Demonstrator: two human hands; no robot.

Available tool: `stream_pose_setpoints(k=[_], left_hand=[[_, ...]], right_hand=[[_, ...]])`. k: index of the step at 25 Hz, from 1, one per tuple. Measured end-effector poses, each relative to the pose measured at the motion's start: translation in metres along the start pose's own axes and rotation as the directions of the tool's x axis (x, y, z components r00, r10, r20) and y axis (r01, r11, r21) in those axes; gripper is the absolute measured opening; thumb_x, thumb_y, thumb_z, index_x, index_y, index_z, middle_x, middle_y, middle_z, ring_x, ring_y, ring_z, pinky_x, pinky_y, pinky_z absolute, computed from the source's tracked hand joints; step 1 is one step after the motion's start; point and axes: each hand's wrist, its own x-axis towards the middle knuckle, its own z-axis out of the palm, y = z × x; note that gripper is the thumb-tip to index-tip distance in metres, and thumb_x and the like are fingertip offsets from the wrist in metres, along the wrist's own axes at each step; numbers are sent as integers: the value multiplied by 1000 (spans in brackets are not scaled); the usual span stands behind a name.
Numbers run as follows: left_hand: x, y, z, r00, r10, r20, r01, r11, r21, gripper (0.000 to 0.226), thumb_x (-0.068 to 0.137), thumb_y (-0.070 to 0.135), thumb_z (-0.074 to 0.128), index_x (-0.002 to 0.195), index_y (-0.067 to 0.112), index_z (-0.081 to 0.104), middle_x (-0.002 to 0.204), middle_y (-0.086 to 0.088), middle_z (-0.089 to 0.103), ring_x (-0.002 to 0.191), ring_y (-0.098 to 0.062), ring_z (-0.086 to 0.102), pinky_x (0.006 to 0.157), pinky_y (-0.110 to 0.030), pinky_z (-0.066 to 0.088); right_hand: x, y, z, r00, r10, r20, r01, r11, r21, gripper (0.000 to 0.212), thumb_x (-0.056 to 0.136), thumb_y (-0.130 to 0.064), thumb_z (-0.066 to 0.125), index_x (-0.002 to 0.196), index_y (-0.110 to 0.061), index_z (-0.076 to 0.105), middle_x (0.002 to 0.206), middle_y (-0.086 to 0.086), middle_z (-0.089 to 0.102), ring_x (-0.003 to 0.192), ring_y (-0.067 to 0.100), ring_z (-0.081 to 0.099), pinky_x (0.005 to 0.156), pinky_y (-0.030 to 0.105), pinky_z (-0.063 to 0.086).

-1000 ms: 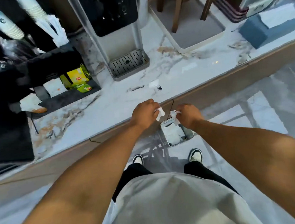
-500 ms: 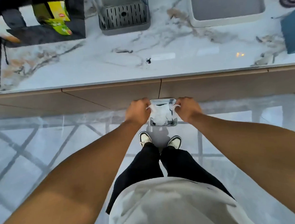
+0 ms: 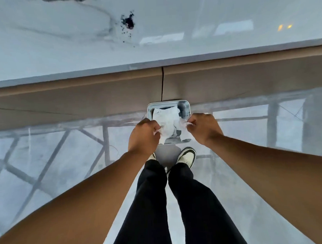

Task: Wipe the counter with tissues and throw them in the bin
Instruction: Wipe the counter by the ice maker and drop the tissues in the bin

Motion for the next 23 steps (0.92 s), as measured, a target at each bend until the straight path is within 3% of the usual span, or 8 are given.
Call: stream_pose_setpoints(k=[7, 15, 18, 20, 23], left_hand=[[68, -28, 64, 997, -23, 67, 14, 990, 140, 26, 86, 5, 58, 107, 15, 70, 111, -9, 69, 98, -35, 65, 84, -42, 56], [103, -43, 89, 992, -20, 128, -16, 962, 271, 25, 88, 3, 59, 109, 13, 68, 111, -12, 67, 97, -39, 65, 83, -46, 57], [103, -46, 85, 986, -6, 166, -49, 945, 323, 30, 86, 9, 64, 115, 14, 64, 115, -10, 64, 103, -36, 63, 84, -45, 56], [101, -47, 83, 978, 19, 209, -99, 920, 380, 46, 83, 20, 70, 127, 15, 57, 122, -9, 60, 112, -33, 58, 86, -45, 55], [95, -47, 77, 971, 15, 239, -114, 907, 404, 65, 79, 33, 75, 135, 15, 48, 129, -11, 55, 119, -33, 53, 94, -48, 52]], right_hand=[[63, 27, 74, 1000, 20, -17, -18, 997, 81, 14, 87, -21, 58, 83, -16, 72, 90, 10, 74, 85, 29, 65, 71, 29, 46], [102, 34, 104, 996, 91, 1, -91, 996, -8, 18, 91, -27, 58, 100, -19, 72, 99, 8, 73, 79, 23, 57, 66, 26, 40], [105, 33, 101, 993, 84, 88, -81, 996, -31, 27, 89, -29, 61, 114, -20, 67, 111, 8, 70, 91, 25, 62, 72, 29, 47], [102, 30, 98, 983, 58, 174, -50, 997, -53, 49, 87, -33, 67, 132, -19, 54, 126, 9, 62, 111, 29, 60, 89, 36, 52], [93, 27, 92, 981, 19, 192, -12, 999, -40, 72, 86, -38, 70, 146, -18, 37, 145, 11, 47, 131, 30, 48, 103, 41, 45]])
